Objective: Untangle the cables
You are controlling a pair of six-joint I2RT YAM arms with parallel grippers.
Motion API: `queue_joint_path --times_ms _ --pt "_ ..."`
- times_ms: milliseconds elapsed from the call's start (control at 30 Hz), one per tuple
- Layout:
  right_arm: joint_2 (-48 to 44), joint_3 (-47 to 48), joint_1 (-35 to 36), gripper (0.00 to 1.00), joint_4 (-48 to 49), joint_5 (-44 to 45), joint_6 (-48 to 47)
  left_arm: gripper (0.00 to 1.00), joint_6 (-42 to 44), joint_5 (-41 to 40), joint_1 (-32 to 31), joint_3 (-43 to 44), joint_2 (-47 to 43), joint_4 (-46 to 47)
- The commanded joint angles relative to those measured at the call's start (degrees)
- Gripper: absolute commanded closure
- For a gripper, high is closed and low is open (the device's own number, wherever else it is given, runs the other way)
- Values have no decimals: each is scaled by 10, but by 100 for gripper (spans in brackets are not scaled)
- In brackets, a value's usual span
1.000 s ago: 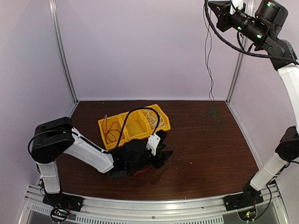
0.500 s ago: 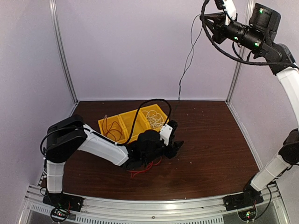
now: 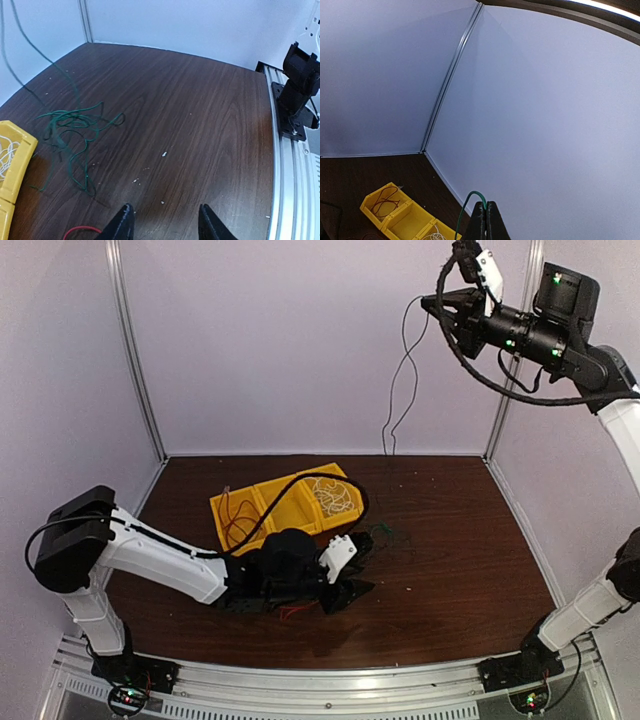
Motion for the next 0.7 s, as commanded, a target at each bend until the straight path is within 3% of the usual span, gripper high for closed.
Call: queue_joint_path --times_ms 0,100,267,533,667 --pt "-22 -50 -2 100 5 -28 16 52 -52 -112 2 -52 -43 30" --pt "-27 -65 -3 100 9 -30 21 48 -66 -168 3 -23 -9 25" --pt "-27 -61 -2 100 11 -35 27 47 -59 -175 6 83 84 -11" --pt "-28 -72 -3 100 16 -41 35 48 -68 -98 36 162 167 -11" --pt "-26 -76 -2 100 20 -42 38 58 -78 -59 53 179 194 -14"
